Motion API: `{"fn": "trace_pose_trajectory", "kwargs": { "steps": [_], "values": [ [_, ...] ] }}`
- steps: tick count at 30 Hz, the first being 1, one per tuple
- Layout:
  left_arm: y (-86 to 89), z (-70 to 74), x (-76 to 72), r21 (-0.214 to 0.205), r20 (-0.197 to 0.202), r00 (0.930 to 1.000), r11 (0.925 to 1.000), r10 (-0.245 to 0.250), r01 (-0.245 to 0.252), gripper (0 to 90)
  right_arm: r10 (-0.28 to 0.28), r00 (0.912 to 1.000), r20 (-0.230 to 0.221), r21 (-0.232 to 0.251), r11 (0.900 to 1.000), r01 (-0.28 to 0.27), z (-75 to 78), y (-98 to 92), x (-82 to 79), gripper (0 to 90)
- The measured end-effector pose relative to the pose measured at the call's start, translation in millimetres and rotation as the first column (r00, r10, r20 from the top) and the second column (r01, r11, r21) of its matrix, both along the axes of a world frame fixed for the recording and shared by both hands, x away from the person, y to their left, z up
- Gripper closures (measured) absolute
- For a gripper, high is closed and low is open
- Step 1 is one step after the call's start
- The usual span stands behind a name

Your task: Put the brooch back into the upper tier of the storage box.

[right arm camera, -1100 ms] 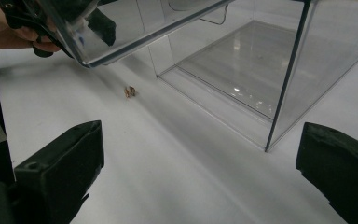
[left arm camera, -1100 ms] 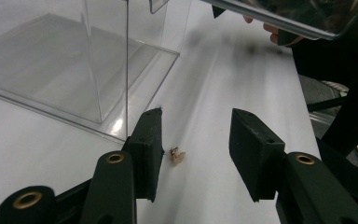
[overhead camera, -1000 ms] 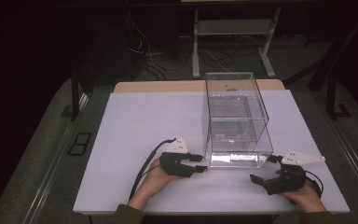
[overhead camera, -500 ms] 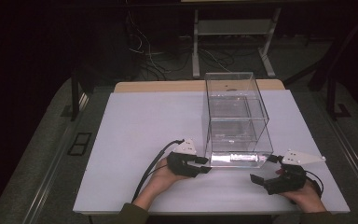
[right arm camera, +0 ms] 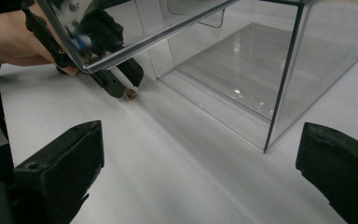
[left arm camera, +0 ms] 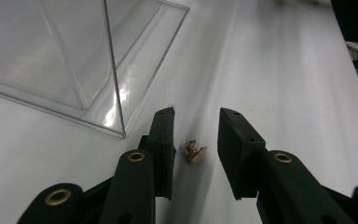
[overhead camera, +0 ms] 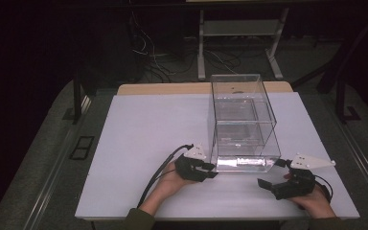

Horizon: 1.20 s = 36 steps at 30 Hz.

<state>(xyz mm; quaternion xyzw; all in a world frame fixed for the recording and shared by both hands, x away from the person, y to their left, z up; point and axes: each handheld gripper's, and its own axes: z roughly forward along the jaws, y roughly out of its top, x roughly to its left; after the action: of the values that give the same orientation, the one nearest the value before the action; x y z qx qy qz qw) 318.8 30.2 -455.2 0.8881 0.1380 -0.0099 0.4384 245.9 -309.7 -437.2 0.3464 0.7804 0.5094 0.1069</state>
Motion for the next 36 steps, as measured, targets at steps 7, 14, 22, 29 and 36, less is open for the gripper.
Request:
{"fn": "trace_pose_trajectory", "kwargs": {
  "steps": [7,14,22,29,36],
  "values": [
    [-2.5,-2.1,-0.2,0.023,0.006,1.0000,0.9997,-0.003,0.003,68.2,0.001,1.0000,0.000,0.000,1.0000,-0.001,-0.2,0.2,0.2,0.8],
    [-4.9,-2.5,-0.9,0.043,0.019,0.9998,0.9991,0.000,-0.001,72.3,0.002,1.0000,0.000,0.000,1.0000,-0.002,0.0,-0.1,0.1,0.9],
    [-5.5,-1.9,-1.4,0.057,0.039,0.9993,0.9983,0.002,-0.004,77.4,0.001,1.0000,0.000,0.003,1.0000,-0.001,0.3,-0.2,-0.2,0.9],
    [-5.6,-1.5,-1.6,0.062,0.042,0.9991,0.9981,0.004,-0.007,78.6,0.001,1.0000,-0.002,0.004,1.0000,-0.001,0.4,-0.6,-0.3,0.9],
    [-5.2,-1.5,-1.8,0.051,0.029,0.9995,0.9986,0.010,-0.011,78.7,0.002,1.0000,0.003,0.000,1.0000,-0.002,0.1,-0.2,-0.5,0.8]
  ]
}}
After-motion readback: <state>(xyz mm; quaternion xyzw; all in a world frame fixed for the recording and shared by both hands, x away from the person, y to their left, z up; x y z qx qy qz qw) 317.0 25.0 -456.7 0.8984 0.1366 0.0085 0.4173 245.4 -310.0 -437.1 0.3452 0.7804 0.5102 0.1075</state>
